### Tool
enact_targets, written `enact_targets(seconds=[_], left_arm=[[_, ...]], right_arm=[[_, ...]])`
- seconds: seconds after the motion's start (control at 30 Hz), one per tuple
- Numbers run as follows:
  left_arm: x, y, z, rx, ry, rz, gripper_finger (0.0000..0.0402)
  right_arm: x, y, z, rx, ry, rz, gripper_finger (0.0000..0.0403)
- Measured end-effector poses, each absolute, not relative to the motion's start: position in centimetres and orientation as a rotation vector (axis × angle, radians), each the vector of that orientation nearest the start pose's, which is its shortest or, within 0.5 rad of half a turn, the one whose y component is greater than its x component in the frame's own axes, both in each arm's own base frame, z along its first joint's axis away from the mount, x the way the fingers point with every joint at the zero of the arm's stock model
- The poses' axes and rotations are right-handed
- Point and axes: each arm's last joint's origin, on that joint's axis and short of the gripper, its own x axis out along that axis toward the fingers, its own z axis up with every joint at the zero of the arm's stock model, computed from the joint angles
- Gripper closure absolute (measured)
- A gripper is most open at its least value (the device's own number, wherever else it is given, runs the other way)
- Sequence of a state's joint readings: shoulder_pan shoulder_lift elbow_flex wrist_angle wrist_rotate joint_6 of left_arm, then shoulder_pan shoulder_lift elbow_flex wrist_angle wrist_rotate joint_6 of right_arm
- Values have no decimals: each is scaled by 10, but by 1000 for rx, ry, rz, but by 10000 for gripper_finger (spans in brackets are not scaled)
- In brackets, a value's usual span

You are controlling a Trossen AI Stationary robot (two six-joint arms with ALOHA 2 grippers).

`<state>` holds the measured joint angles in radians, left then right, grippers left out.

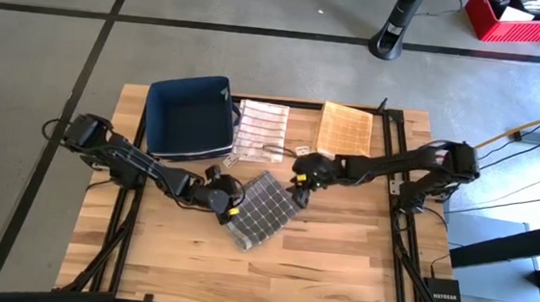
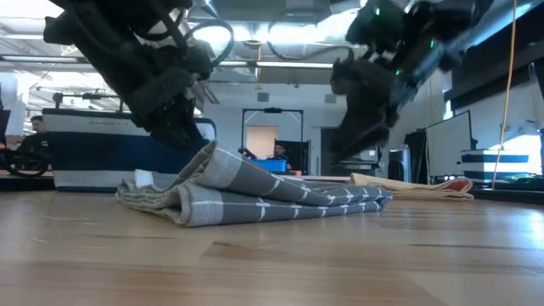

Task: Fold towel
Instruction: Stack the gray towel on top of the white towel

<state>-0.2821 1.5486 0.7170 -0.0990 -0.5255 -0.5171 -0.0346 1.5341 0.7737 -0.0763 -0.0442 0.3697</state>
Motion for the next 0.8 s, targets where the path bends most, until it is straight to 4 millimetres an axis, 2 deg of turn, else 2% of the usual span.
enact_targets(seconds=[0.13,0.33,0.47,0.8], left_arm=[[273,-65,150,-122,781,419,261],[273,-65,149,-104,788,407,261],[272,-66,149,-101,792,404,261],[272,-68,149,-91,795,394,261]], right_arm=[[297,-24,148,551,827,-175,217],[315,-39,131,641,812,-74,217],[318,-47,117,690,863,-49,217],[333,-41,102,725,834,109,217]])
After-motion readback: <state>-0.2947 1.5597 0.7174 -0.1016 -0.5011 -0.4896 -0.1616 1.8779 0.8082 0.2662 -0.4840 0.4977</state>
